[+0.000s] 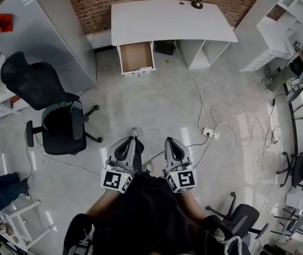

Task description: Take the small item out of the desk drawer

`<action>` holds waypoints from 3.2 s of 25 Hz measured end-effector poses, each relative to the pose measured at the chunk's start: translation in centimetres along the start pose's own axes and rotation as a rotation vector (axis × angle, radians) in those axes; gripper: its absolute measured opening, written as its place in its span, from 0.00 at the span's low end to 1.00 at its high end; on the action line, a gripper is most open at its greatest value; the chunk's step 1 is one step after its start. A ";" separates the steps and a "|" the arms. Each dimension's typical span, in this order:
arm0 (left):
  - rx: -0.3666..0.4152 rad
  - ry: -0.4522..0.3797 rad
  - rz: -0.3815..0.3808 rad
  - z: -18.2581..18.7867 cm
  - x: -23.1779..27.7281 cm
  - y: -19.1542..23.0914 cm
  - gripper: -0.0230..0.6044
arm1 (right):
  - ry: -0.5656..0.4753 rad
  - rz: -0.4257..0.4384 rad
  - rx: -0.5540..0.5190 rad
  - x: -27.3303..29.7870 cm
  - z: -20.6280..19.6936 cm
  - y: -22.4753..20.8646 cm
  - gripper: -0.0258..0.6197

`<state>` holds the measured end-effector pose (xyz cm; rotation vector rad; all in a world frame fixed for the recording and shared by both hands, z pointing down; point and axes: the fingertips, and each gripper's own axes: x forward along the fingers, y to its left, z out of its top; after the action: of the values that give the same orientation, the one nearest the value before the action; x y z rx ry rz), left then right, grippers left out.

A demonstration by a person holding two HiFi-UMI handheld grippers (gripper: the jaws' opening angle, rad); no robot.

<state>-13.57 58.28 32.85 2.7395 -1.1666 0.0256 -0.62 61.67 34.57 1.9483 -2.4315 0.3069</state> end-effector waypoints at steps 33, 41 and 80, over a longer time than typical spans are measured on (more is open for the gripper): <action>-0.017 0.056 0.137 4.6 33.1 26.2 0.05 | 0.165 0.202 -0.233 46.6 4.3 -15.0 0.08; -0.018 0.062 0.246 4.0 41.5 29.0 0.05 | 0.283 0.412 -0.327 54.6 -0.6 -19.5 0.08; -0.019 0.377 0.061 -19.6 53.3 42.1 0.05 | 1.254 0.855 -0.859 66.6 -49.7 -27.7 0.27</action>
<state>-5.82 -5.43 62.48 2.5291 -1.1301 0.5108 5.53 -0.46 96.08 0.1210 -1.7581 0.2633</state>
